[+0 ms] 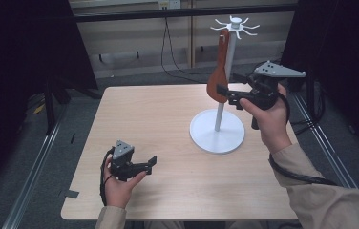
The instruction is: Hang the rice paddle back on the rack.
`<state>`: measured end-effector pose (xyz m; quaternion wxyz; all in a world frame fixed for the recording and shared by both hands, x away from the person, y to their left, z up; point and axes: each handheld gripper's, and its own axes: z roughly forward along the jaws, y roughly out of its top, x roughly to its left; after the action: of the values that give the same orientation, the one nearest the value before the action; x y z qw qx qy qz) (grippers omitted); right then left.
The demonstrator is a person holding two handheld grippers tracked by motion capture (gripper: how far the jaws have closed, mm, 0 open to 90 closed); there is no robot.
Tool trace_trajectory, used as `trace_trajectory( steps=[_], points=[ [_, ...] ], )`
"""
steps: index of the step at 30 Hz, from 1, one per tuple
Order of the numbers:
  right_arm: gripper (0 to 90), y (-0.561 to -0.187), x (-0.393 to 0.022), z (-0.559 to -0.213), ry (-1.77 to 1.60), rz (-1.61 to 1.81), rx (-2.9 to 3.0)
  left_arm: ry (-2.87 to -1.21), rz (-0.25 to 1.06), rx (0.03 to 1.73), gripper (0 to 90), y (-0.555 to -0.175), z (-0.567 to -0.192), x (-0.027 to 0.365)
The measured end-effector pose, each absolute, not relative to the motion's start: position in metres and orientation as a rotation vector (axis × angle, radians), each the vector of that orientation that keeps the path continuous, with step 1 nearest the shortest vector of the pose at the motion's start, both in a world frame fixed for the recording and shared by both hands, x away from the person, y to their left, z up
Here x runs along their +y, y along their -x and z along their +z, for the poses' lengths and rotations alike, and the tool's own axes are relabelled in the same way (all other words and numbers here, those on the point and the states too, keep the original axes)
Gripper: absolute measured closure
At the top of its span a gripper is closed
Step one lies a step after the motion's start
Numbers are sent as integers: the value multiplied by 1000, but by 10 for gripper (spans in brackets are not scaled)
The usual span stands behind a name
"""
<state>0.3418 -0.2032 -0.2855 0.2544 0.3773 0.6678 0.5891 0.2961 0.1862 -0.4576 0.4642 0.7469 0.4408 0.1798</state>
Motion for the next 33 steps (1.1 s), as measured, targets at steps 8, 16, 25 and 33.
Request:
trace_trajectory(
  steps=[8,16,25,33],
  points=[
    [180,-335,-205,-298,-1034,1591,1846,-1840,435,1080,50,-296,-459,185],
    [151,-329,-206,-315,-1046,1584,1882,-1840,435,1079,50,-296,-459,185],
    [114,-321,-204,-332,-1038,1566,1919,-1846,428,1078,50,-296,-460,184],
    [101,-314,-204,-346,-1031,1567,1941,-1846,426,1083,50,-296,-461,185]
  ],
)
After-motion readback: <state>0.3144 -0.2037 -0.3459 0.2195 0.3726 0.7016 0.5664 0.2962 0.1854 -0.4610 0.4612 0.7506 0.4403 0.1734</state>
